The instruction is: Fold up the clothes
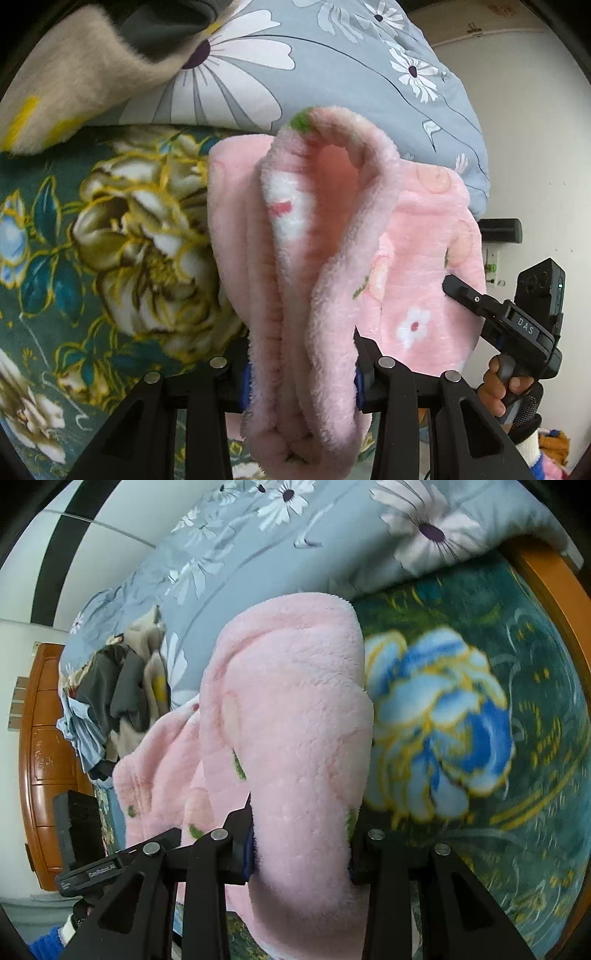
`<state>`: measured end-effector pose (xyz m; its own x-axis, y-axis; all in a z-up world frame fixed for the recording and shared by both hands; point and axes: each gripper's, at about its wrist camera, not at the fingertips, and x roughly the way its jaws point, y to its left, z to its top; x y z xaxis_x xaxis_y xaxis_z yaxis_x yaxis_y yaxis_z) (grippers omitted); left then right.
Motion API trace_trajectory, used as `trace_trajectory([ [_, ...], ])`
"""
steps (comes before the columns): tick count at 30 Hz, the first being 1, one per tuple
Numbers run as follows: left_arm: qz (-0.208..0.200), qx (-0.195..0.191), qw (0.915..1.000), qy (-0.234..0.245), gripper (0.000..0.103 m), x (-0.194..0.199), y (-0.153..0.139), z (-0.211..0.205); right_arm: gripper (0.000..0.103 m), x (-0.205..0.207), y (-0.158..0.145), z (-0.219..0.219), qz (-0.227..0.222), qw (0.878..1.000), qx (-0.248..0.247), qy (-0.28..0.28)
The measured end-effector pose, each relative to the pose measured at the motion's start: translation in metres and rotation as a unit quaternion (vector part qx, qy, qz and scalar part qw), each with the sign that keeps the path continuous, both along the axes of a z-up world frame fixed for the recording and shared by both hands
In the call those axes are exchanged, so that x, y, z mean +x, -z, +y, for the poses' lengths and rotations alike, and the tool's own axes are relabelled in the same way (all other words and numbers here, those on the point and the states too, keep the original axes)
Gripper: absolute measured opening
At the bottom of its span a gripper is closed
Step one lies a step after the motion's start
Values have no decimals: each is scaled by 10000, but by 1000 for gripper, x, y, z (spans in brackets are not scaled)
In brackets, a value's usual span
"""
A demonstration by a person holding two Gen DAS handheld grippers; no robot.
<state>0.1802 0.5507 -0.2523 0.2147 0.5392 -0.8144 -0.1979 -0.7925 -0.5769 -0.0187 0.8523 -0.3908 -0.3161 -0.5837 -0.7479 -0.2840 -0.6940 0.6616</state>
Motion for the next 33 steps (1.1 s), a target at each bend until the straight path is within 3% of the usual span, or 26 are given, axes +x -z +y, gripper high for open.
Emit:
trace_trajectory([
  [11,-140,-436,9989,66,42,-10,37,28,37,-18,54,18,-222,9996,114,-143],
  [16,-145,-426,9990,47,43,-12,38,35,38,-19,59,21,-183,9997,89,-124],
  [20,-6,-408,9991,110,45,-13,26,38,45,-19,60,19,-209,9996,101,-129],
  [22,108,-434,9988,173,47,-11,15,39,48,-14,56,21,-176,9995,189,-161],
  [26,713,-516,9956,333,47,-20,-15,49,49,-1,46,29,-63,9990,435,-126],
  [33,1420,-649,9829,976,47,4,-30,34,49,29,19,33,192,9949,928,331],
])
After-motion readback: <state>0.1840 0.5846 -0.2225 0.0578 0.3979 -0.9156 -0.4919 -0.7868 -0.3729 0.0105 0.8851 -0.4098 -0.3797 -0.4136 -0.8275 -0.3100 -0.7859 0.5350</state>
